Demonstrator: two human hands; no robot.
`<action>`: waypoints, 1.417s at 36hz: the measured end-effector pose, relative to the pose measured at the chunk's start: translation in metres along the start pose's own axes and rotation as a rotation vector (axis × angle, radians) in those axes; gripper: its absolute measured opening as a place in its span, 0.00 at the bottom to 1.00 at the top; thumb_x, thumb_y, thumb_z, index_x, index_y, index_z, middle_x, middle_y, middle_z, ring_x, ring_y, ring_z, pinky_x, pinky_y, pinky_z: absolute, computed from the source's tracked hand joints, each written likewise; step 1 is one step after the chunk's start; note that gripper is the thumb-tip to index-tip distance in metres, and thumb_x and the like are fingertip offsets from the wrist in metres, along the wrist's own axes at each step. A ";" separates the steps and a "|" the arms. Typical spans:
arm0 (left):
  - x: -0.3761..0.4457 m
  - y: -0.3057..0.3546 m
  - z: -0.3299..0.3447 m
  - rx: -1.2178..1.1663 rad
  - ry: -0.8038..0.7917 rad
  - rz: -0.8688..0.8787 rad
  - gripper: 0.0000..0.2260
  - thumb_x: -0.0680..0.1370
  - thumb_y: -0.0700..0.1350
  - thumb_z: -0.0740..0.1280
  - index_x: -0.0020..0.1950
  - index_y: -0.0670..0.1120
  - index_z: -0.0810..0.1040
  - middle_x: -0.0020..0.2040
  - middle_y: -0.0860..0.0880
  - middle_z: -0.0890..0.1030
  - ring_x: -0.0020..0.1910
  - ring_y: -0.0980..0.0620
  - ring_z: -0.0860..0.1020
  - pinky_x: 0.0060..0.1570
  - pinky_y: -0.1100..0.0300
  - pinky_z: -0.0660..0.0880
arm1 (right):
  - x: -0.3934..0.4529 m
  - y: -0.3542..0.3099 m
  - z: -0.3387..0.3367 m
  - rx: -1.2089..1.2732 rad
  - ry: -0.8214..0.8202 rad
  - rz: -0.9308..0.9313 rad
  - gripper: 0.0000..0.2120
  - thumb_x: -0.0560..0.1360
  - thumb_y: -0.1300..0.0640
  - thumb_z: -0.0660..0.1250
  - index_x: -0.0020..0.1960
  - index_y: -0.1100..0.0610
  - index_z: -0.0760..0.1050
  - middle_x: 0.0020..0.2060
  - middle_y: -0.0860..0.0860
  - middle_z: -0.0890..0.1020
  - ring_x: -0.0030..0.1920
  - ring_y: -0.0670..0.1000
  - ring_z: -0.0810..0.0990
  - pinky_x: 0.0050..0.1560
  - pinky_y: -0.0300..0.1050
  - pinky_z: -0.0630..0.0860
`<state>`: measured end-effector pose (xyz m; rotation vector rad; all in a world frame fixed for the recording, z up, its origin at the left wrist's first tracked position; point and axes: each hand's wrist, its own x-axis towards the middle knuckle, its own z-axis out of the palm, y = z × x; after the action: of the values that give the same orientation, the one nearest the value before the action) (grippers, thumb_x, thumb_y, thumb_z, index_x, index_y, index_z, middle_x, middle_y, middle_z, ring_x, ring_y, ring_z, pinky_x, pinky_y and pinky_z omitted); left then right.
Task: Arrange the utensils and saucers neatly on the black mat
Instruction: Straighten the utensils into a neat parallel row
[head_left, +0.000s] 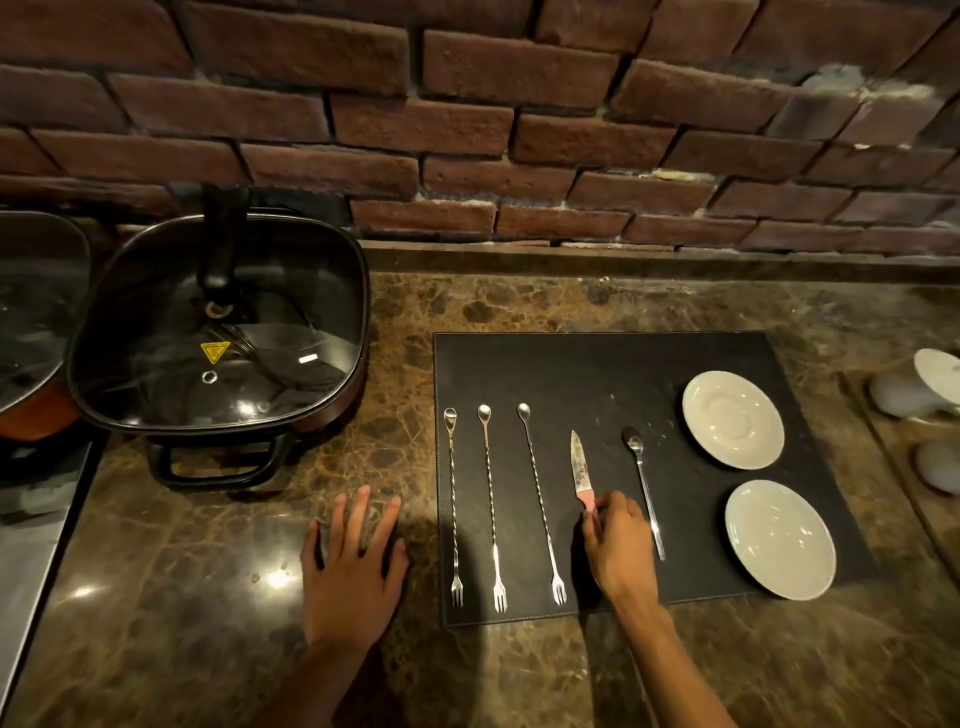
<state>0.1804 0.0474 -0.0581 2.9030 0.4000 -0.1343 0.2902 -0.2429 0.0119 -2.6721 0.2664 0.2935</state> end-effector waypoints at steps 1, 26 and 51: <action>0.000 0.000 0.000 -0.001 0.004 0.000 0.26 0.81 0.60 0.49 0.80 0.59 0.62 0.81 0.48 0.63 0.81 0.45 0.60 0.76 0.39 0.57 | 0.003 0.000 -0.001 0.002 -0.001 0.002 0.06 0.78 0.58 0.65 0.45 0.60 0.71 0.44 0.57 0.76 0.44 0.59 0.76 0.42 0.46 0.66; 0.001 -0.003 0.005 0.024 0.024 0.019 0.25 0.82 0.60 0.51 0.80 0.59 0.62 0.82 0.47 0.62 0.81 0.44 0.60 0.76 0.40 0.54 | 0.020 0.005 -0.002 0.000 -0.064 0.030 0.07 0.74 0.55 0.67 0.46 0.58 0.73 0.42 0.54 0.78 0.42 0.58 0.78 0.42 0.46 0.71; 0.000 0.000 0.002 0.057 0.042 0.007 0.25 0.82 0.59 0.51 0.79 0.58 0.63 0.81 0.47 0.63 0.81 0.44 0.58 0.76 0.39 0.56 | 0.017 0.001 -0.003 -0.041 -0.061 -0.041 0.12 0.78 0.48 0.63 0.48 0.56 0.70 0.48 0.53 0.77 0.48 0.56 0.77 0.49 0.53 0.77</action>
<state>0.1804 0.0465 -0.0603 2.9670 0.3989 -0.0852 0.3071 -0.2475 0.0096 -2.7000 0.1880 0.3707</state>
